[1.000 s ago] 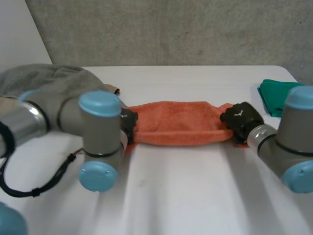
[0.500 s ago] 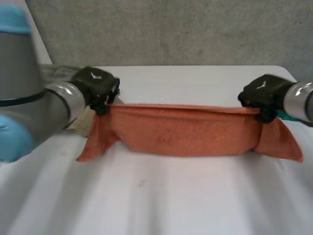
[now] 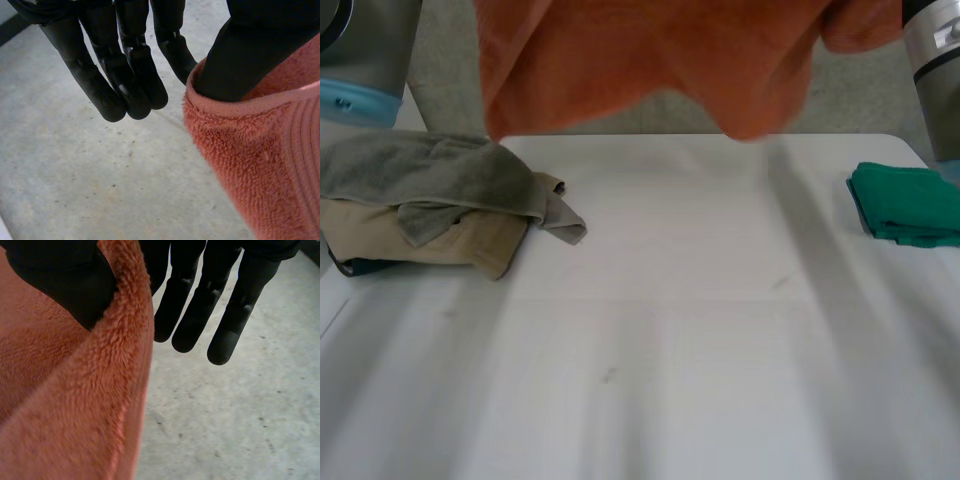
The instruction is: Fold the laundry.
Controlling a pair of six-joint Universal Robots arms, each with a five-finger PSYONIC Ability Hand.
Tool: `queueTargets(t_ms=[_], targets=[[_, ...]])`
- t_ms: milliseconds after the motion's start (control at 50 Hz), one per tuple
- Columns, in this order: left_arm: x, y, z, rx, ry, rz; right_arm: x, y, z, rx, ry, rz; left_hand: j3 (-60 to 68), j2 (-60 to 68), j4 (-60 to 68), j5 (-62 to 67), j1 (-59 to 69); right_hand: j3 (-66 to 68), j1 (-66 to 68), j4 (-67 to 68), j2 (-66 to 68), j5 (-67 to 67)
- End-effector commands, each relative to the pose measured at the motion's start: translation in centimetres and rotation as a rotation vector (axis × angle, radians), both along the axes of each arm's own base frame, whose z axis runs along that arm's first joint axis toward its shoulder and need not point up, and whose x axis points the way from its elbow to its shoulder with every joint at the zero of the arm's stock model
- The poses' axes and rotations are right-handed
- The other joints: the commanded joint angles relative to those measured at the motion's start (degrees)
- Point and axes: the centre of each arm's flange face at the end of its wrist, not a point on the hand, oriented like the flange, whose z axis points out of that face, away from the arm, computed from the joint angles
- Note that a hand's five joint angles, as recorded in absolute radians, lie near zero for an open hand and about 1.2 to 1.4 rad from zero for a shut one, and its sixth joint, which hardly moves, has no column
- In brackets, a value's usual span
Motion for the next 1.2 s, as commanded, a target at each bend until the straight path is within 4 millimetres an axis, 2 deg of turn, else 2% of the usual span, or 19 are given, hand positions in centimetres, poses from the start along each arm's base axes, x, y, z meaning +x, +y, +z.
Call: queueTargets(t_ms=[20, 60, 80, 120, 140, 200, 220, 300, 340, 420, 480, 540, 700, 820, 900, 940, 960, 1060, 1200], targets=[[0.7, -0.1, -7.8, 0.276, -0.109, 0.01, -0.7, 0.2, -5.1, 0.281, 0.078, 0.003, 11.9, 11.4, 11.4, 12.6, 13.7, 11.8, 15.4, 11.3, 12.6, 11.1], [0.8, -0.1, -10.5, 0.356, -0.14, 0.011, -0.9, 0.4, -6.9, 0.364, 0.11, 0.006, 11.9, 11.4, 11.4, 12.6, 13.7, 11.8, 15.4, 11.3, 12.6, 11.1], [0.9, 0.1, -13.2, 0.435, -0.17, 0.015, -1.0, 0.7, -9.1, 0.455, 0.153, 0.016, 11.9, 11.4, 11.4, 12.6, 13.7, 11.8, 15.4, 11.3, 12.6, 11.1], [1.0, 0.4, -16.1, 0.516, -0.204, 0.015, -1.1, 1.1, -11.4, 0.535, 0.197, 0.027, 11.9, 11.4, 11.4, 12.6, 13.7, 11.8, 15.4, 11.3, 12.6, 11.1], [1.1, 0.9, -19.0, 0.594, -0.242, 0.011, -1.3, 1.7, -13.9, 0.624, 0.251, 0.04, 11.9, 11.4, 11.4, 12.6, 13.7, 11.8, 15.4, 11.3, 12.6, 11.1], [1.3, 1.4, -23.4, 0.711, -0.293, 0.014, -1.4, 2.6, -17.3, 0.731, 0.32, 0.052, 11.9, 11.4, 11.4, 12.6, 13.7, 11.8, 15.4, 11.3, 12.6, 11.1], [1.3, 1.9, -25.7, 0.77, -0.325, 0.011, -1.4, 3.4, -19.6, 0.802, 0.369, 0.058, 11.9, 11.4, 11.4, 12.6, 13.7, 11.8, 15.4, 11.3, 12.6, 11.1], [1.3, 2.1, -30.2, 0.864, -0.387, 0.015, -1.9, 4.3, -23.3, 0.903, 0.439, 0.052, 11.9, 11.4, 11.4, 12.6, 13.7, 11.8, 15.4, 11.3, 12.6, 11.1], [1.4, 1.9, -31.2, 0.886, -0.399, 0.018, -2.2, 4.2, -24.2, 0.928, 0.442, 0.044, 11.9, 11.4, 11.4, 12.6, 13.7, 11.8, 15.4, 11.3, 12.6, 11.1], [1.2, 2.0, -31.7, 0.89, -0.423, 0.014, -3.1, 3.7, -25.4, 0.989, 0.397, 0.026, 11.9, 11.4, 11.4, 12.6, 13.7, 10.6, 14.3, 10.2, 11.4, 9.9], [1.1, 2.1, -31.4, 0.878, -0.432, 0.017, -3.3, 3.8, -25.7, 1.043, 0.322, 0.03, 11.9, 11.4, 11.4, 12.6, 13.7, -0.8, 2.8, -1.3, 0.0, -1.5], [1.3, 2.0, -31.2, 0.867, -0.428, 0.02, -3.9, 3.5, -25.3, 1.081, 0.231, 0.014, 11.9, 11.4, 11.4, 12.6, 13.7, -11.1, -7.4, -11.5, -10.2, -11.8], [2.0, 1.5, -31.4, 0.876, -0.427, 0.038, -6.9, 1.8, -24.0, 1.143, -0.009, -0.088, 11.9, 11.4, 11.4, 12.6, 13.7, -18.7, -15.0, -19.1, -17.8, -19.4], [2.0, 1.5, -31.3, 0.878, -0.423, 0.039, -7.9, 0.6, -24.7, 1.176, -0.095, -0.112, 11.9, 11.4, 11.4, 12.6, 13.7, -22.6, -18.9, -23.0, -21.7, -23.3], [2.0, 1.5, -31.0, 0.874, -0.419, 0.038, -8.3, 0.0, -25.1, 1.209, -0.119, -0.122, 11.9, 11.4, 11.4, 12.6, 13.7, -17.2, -13.5, -17.6, -16.3, -17.9], [2.0, 1.6, -31.1, 0.875, -0.419, 0.037, -8.5, -0.1, -25.1, 1.228, -0.122, -0.125, 11.9, 11.4, 11.4, 12.6, 13.7, -3.0, 0.7, -3.4, -2.1, -3.7], [2.0, 1.6, -31.1, 0.876, -0.421, 0.035, -8.6, -0.1, -25.1, 1.234, -0.123, -0.125, 11.9, 11.4, 11.4, 12.6, 13.7, 10.4, 14.1, 10.0, 11.3, 9.7], [1.9, 1.8, -31.8, 0.892, -0.434, 0.034, -8.6, 0.4, -25.0, 1.25, -0.075, -0.11, 11.9, 11.4, 11.4, 12.6, 13.7, 11.8, 15.4, 11.3, 12.6, 11.1], [2.0, 1.8, -32.6, 0.925, -0.447, 0.042, -9.0, 1.6, -24.5, 1.227, 0.082, -0.121, 11.9, 11.4, 11.4, 12.6, 13.7, 11.8, 15.4, 11.3, 12.6, 11.1]])
